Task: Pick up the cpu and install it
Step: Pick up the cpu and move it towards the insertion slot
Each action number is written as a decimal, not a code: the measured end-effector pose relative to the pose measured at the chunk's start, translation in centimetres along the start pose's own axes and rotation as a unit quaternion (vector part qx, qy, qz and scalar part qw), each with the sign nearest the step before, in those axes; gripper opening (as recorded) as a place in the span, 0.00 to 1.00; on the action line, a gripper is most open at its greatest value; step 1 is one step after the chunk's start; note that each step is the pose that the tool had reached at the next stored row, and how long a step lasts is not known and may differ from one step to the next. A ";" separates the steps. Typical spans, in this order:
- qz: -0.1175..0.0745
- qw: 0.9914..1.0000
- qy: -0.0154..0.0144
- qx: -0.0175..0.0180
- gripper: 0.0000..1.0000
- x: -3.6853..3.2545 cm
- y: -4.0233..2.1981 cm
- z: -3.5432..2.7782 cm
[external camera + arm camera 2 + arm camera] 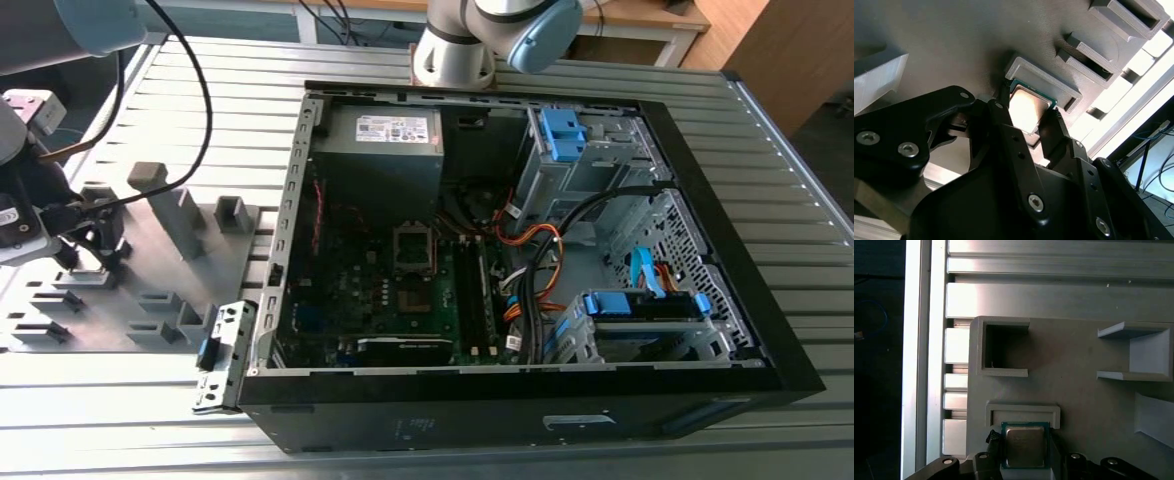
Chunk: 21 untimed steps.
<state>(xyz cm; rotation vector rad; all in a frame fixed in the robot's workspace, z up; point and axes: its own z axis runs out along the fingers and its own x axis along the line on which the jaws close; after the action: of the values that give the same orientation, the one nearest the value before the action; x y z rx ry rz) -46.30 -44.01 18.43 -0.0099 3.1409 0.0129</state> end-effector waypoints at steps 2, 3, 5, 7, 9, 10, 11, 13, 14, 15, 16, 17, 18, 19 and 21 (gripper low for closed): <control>0.000 1.000 0.000 0.000 0.51 0.00 0.00 0.01; 0.000 1.000 0.000 0.000 0.51 0.00 0.00 0.01; 0.000 1.000 0.000 0.000 0.49 0.00 0.00 0.00; 0.000 1.000 0.000 0.000 0.47 0.00 0.00 0.00; 0.000 1.000 0.000 0.000 0.47 0.00 0.00 0.01; 0.000 1.000 0.000 0.000 0.47 0.00 0.00 0.01; 0.000 1.000 0.000 0.000 0.47 0.00 0.00 0.01; 0.000 1.000 0.000 0.000 0.47 0.00 0.00 0.01; 0.000 1.000 0.000 0.000 0.47 0.00 0.00 0.01; 0.000 1.000 0.000 0.000 0.47 0.00 0.00 0.02; 0.000 1.000 0.000 0.000 0.47 0.00 0.00 0.01; 0.000 1.000 0.000 0.000 0.47 0.00 0.00 0.00; 0.000 1.000 0.000 0.000 0.47 -0.01 0.01 -0.05; 0.000 1.000 0.000 0.000 0.47 0.00 0.00 -0.14; 0.000 1.000 0.000 0.000 0.47 0.00 0.00 -0.30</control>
<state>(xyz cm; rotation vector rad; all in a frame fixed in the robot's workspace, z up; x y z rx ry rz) -46.30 -44.01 18.73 -0.0099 3.1408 0.0130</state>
